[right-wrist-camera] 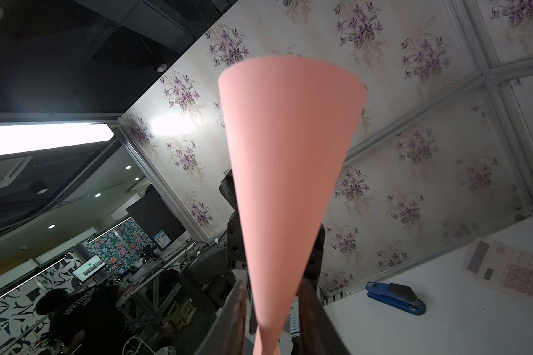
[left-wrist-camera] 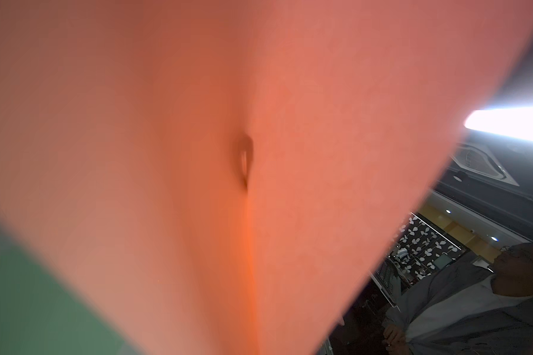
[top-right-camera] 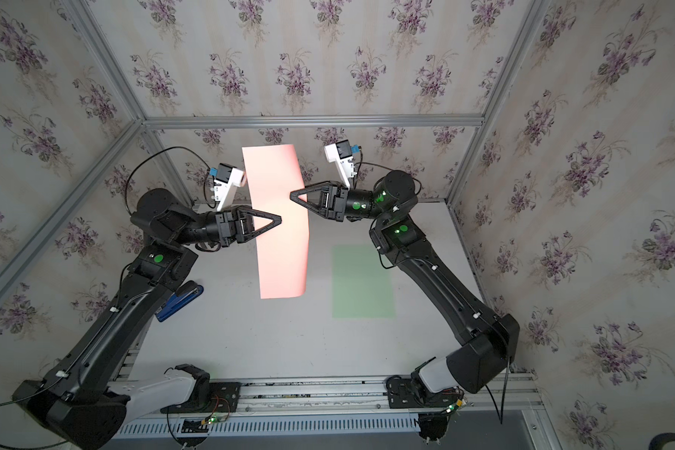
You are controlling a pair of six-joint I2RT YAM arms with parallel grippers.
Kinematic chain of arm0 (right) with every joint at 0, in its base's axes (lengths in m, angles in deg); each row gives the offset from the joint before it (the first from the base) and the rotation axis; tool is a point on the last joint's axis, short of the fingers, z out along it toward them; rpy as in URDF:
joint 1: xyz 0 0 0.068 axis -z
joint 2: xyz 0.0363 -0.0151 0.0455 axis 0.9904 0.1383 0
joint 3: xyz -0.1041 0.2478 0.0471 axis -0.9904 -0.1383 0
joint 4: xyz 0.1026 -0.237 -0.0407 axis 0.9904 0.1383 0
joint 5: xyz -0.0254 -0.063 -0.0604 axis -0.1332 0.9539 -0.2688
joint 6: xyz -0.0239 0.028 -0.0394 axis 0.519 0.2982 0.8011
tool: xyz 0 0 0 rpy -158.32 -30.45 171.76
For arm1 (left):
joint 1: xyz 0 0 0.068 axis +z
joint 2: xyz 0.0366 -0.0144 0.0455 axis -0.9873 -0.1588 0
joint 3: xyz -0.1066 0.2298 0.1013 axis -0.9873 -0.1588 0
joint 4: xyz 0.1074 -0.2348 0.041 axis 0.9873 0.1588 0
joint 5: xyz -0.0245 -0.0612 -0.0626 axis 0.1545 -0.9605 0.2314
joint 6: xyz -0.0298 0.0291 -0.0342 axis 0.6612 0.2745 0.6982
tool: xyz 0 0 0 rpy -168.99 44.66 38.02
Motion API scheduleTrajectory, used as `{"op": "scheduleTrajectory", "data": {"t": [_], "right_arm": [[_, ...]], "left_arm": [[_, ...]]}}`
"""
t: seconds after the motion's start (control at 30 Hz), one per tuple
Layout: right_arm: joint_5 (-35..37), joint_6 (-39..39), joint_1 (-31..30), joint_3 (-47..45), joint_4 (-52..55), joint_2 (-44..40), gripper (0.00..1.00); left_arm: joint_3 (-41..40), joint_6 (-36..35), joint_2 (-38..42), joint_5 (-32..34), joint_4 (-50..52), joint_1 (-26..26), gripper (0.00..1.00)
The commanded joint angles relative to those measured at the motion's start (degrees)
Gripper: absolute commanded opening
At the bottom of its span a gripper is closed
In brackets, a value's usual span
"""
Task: Fold the rectangular paper in half along the long edge
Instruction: Fold the paper.
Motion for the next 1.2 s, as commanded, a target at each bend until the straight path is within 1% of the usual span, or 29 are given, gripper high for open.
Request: {"op": "scheduleTrajectory", "data": {"t": [0.0,0.03,0.13,0.17,0.2,0.23,0.27,0.33,0.37,0.43,0.47,0.5,0.53,0.57,0.6,0.63,0.7,0.73,0.77,0.8,0.83,0.9,0.93,0.97,1.03,1.1,1.17], "right_arm": [[0.56,0.06,-0.05,0.94,-1.43,-0.05,0.04],[0.54,-0.65,2.22,0.89,-2.41,-0.16,0.0],[0.58,-1.46,2.72,1.28,-3.74,-0.14,0.01],[0.68,-1.38,2.77,1.64,-3.39,-0.12,0.15],[0.83,-1.04,2.9,2.28,-2.5,0.05,0.23],[0.97,-0.93,3.02,2.69,-2.33,0.06,0.24],[0.89,-0.93,3.18,2.95,-2.33,0.09,0.2],[0.54,-1.17,3.46,3.55,-2.9,0.23,0.03],[0.61,-1.27,3.7,3.72,-3.02,0.23,0.0],[0.47,-1.37,3.88,4.32,-2.99,0.36,0.0],[0.45,-1.45,3.99,4.59,-2.99,0.43,0.05],[0.68,-1.41,4.12,4.97,-2.68,0.58,0.17],[0.84,-1.37,4.37,5.42,-2.4,0.72,0.18],[0.72,-1.41,4.49,5.69,-2.56,0.83,0.12],[0.67,-1.46,4.7,6.14,-2.86,0.97,0.02],[0.72,-1.69,4.93,6.31,-3.24,1.02,0.0],[0.54,-2.3,5.14,7.06,-3.83,1.39,0.0],[0.46,-2.58,5.27,7.56,-3.74,1.68,0.1],[0.41,-2.68,5.31,7.91,-3.88,1.89,0.12],[0.21,-2.59,5.29,8.22,-3.92,2.05,0.08],[0.1,-2.84,5.37,8.28,-4.43,2.21,0.0],[0.07,-3.41,5.6,8.49,-5.23,2.47,0.0],[0.15,-3.71,5.67,8.72,-5.23,2.67,0.07],[0.18,-3.82,5.79,8.93,-5.28,2.85,0.1],[0.06,-4.27,5.8,9.04,-6.02,3.12,0.09],[0.11,-4.66,5.93,9.15,-6.3,3.34,0.16],[0.11,-4.71,6.03,9.22,-6.64,3.4,0.13]], "left_arm": [[0.68,-0.35,-0.26,-1.58,-1.58,-0.22,0.0],[0.8,-0.69,-0.32,-1.6,-1.22,-0.47,0.0],[1.29,-1.9,-0.62,-1.92,0.05,-1.08,0.0],[1.38,-2.21,-0.7,-2.07,0.42,-1.22,0.0],[1.47,-2.54,-0.82,-2.1,0.72,-1.39,0.0],[1.67,-2.94,-0.87,-2.11,1.25,-1.58,0.0],[1.78,-3.3,-0.88,-2.12,1.61,-1.71,0.0],[2.0,-3.92,-0.89,-2.11,2.26,-2.01,0.0],[2.1,-4.14,-0.88,-2.19,2.65,-2.14,0.0],[2.24,-4.57,-0.88,-2.2,3.21,-2.38,0.0],[2.21,-4.68,-0.88,-2.2,3.36,-2.61,0.0],[2.35,-5.0,-0.88,-2.18,3.69,-2.68,0.0],[2.47,-5.32,-0.88,-2.18,4.23,-2.81,0.0],[2.48,-5.53,-0.79,-2.11,4.58,-2.96,0.0],[2.51,-5.93,-0.75,-2.04,5.09,-3.03,0.0],[2.65,-6.38,-0.7,-1.93,5.72,-3.11,0.0],[2.66,-6.7,-0.61,-1.88,6.21,-3.25,0.0],[2.69,-6.87,-0.53,-1.86,6.51,-3.29,0.0],[2.74,-6.97,-0.54,-1.85,6.73,-3.34,0.0],[2.66,-7.05,-0.44,-1.92,6.74,-3.4,0.0],[2.73,-7.17,-0.46,-1.91,6.89,-3.48,0.0],[2.72,-7.23,-0.42,-1.93,7.1,-3.6,0.0],[2.79,-7.4,-0.44,-1.94,7.38,-3.68,0.0],[2.81,-7.56,-0.35,-1.9,7.5,-3.69,0.0],[2.97,-7.71,-0.36,-1.94,7.76,-3.78,0.0],[3.04,-7.92,-0.27,-1.87,8.01,-3.85,0.0],[3.08,-8.06,-0.25,-1.85,8.15,-3.95,0.0]]}}
